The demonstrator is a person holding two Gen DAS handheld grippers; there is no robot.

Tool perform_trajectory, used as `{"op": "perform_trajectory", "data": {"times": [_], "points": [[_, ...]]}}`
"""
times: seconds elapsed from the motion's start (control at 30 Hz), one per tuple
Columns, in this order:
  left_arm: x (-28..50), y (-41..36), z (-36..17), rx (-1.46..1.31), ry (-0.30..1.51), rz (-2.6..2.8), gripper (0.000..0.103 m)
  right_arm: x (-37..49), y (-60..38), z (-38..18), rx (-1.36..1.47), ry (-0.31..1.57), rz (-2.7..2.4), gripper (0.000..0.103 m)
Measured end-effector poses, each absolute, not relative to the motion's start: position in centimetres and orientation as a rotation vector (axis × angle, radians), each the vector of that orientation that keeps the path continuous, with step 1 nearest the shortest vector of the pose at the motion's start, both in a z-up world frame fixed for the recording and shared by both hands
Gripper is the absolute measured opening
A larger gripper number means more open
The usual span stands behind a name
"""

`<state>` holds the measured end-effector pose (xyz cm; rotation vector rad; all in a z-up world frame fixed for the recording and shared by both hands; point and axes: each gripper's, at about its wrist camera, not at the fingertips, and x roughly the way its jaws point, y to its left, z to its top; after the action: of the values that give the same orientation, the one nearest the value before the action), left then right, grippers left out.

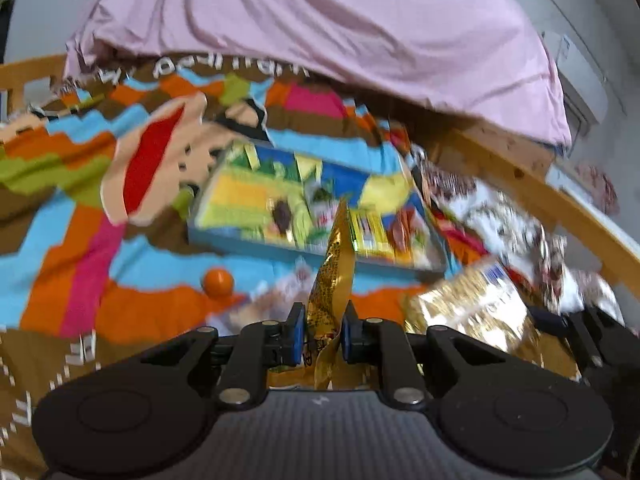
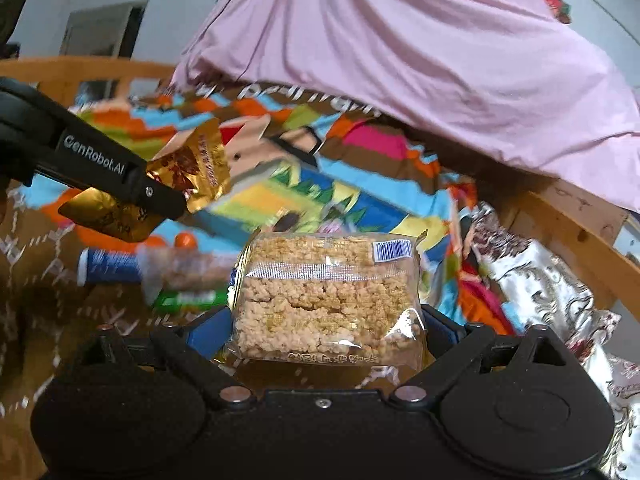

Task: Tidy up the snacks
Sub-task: 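Carry the gold bag with left tool while right tool carries puffed-rice bar over tray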

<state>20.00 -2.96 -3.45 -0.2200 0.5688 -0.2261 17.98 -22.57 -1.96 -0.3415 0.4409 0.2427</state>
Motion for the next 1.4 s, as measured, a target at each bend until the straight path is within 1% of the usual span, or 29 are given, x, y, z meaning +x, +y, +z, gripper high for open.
{"op": "perform_trajectory", "data": {"times": [0.17, 0.33, 0.53, 0.77, 1.0, 1.23, 1.4], "points": [[22.7, -2.7, -1.2, -0.224, 0.512, -0.199, 0.019, 20.6, -23.5, -0.1, -0.311, 0.366, 0.216, 0.097], [26.4, -2.6, 0.4, -0.220, 0.480, -0.174, 0.019, 25.5, -24.1, 1.2, -0.282, 0.299, 0.206, 0.097], [32.3, -3.6, 0.6, -0.197, 0.478, -0.146, 0.019, 32.1, -25.0, 0.5, -0.253, 0.265, 0.187, 0.097], [39.1, -5.3, -1.5, -0.153, 0.525, -0.125, 0.019, 38.9, -26.1, -2.3, -0.176, 0.267, 0.174, 0.097], [44.0, -6.7, -4.1, -0.113, 0.587, -0.106, 0.019, 42.5, -27.1, -4.4, -0.112, 0.270, 0.165, 0.097], [47.1, -8.0, -6.9, -0.091, 0.680, -0.085, 0.019, 44.6, -26.8, -6.5, -0.128, 0.308, 0.183, 0.097], [47.7, -8.6, -8.1, -0.078, 0.700, -0.059, 0.019, 45.3, -26.5, -7.2, -0.145, 0.321, 0.200, 0.098]]}}
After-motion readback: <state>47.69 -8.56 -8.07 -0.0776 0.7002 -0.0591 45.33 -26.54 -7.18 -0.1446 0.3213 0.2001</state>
